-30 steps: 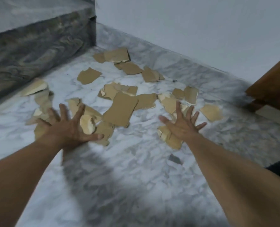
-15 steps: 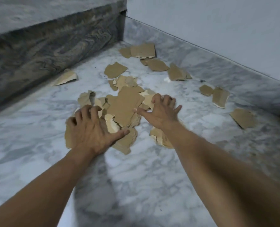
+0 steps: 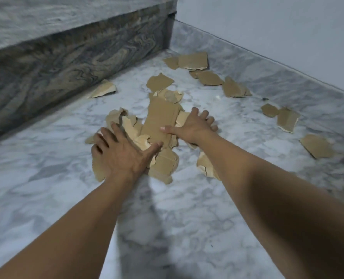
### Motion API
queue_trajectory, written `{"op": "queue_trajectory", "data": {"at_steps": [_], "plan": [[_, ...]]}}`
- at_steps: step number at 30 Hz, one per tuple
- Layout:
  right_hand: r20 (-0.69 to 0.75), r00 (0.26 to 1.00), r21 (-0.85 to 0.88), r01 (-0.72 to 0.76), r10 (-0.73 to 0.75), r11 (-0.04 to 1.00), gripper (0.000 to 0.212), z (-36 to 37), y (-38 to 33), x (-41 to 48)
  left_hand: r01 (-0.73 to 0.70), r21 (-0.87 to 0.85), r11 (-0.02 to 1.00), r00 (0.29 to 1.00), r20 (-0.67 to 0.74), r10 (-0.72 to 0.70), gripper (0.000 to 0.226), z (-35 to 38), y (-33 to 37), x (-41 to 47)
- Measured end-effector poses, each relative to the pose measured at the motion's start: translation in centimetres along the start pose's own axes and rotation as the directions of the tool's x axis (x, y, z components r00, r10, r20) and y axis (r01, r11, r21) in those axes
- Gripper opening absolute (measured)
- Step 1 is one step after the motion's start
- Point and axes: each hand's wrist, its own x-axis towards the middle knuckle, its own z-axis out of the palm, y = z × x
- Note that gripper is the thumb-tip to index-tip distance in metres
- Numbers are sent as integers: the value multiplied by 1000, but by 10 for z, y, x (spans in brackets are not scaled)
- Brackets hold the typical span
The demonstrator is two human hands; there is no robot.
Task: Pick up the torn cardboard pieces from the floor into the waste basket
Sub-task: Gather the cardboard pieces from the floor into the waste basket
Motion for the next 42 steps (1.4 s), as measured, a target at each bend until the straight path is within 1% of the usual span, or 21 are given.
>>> {"op": "queue_trajectory", "data": {"at_steps": [2,3,6,7,8,10,12,14,16,19,22,24,26,29,31,33,35,37,38,39,42], "plan": [[40,999,67,-37,34,997,128,4,-11,-2,9,26,1000,1000,-16,-9,144,-4,-2,2],[73,996,135,-54,44,989,118,3,-14,-1,24,35,999,1000,-20,-23,142,-7,-4,3],[131,990,348,-3,-45,937,71,-8,-18,-8,24,23,999,1000,-2,-24,121,-12,-13,-4],[160,984,431,-1,-75,903,62,-11,-21,-14,18,14,1000,1000,9,-18,115,-13,-15,-7],[201,975,520,-24,-95,854,59,-12,-25,-21,15,18,1000,1000,17,-16,113,-14,-15,-9],[264,957,656,-89,-117,750,66,-4,-35,-34,16,27,1000,1000,26,-16,117,-17,-16,-11],[240,962,732,-90,-131,676,58,8,-47,-44,18,-41,999,1000,21,-17,121,-21,-21,-8],[191,973,766,-66,-129,639,50,18,-52,-50,39,-186,982,999,26,-35,124,-27,-29,-6],[161,981,768,-54,-111,639,49,23,-52,-58,125,-338,933,991,88,-101,121,-33,-34,-5],[153,983,768,-52,-104,639,52,30,-44,-71,202,-425,882,969,220,-115,89,-42,-40,-5],[210,973,792,-108,-101,601,50,29,-32,-88,133,-461,877,953,302,14,75,-51,-47,-13],[246,964,808,-148,-98,571,49,25,-22,-98,151,-637,756,933,344,104,73,-53,-52,-24],[224,971,783,-126,-87,609,48,16,-14,-107,167,-732,661,908,375,185,75,-60,-53,-37],[187,979,734,-82,-85,674,47,-6,0,-121,211,-778,592,857,439,271,80,-76,-42,-51],[206,974,754,-96,-94,650,44,-24,9,-133,235,-817,527,866,422,267,56,-89,-28,-58],[205,974,796,-107,-99,596,45,-41,19,-148,158,-839,520,899,341,276,37,-103,-10,-66],[131,988,828,-64,-80,557,70,-63,31,-167,112,-861,496,898,301,321,38,-120,12,-78],[11,998,853,23,-63,521,103,-94,47,-188,74,-894,441,869,275,412,52,-137,40,-94],[-48,997,852,74,-63,518,109,-113,55,-199,41,-908,418,853,249,459,60,-148,56,-103],[-99,993,839,114,-57,532,108,-132,64,-211,-8,-916,401,838,212,503,64,-158,74,-112],[-260,965,785,195,26,588,88,-190,100,-246,-106,-943,316,763,126,634,60,-186,130,-146]]}}
